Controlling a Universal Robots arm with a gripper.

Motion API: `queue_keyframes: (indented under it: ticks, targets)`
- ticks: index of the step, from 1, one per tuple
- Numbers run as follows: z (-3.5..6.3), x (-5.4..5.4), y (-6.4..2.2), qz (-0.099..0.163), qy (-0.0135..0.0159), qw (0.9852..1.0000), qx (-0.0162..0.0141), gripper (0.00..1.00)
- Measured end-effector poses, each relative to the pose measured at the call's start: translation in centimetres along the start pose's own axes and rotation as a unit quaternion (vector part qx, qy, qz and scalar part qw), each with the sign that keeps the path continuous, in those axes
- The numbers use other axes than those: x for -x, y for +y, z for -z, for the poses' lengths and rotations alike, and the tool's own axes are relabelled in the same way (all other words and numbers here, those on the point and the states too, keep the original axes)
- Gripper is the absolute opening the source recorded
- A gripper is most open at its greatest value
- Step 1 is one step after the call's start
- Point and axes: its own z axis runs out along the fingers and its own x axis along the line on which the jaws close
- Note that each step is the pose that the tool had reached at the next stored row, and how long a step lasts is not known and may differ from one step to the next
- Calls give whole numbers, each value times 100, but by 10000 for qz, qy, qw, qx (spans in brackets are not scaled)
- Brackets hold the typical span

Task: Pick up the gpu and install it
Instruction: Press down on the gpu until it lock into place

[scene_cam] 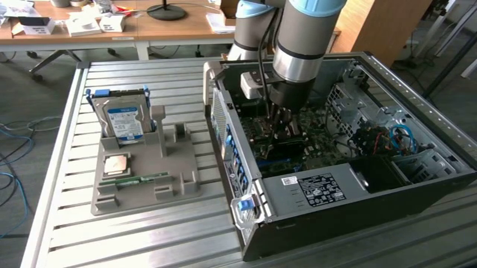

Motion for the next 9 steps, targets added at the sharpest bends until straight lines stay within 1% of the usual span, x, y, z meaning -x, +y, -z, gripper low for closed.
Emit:
queue_keyframes:
  ticks: [9]
  targets:
    - [0, 14, 9, 1, -1, 10000, -2, 11]
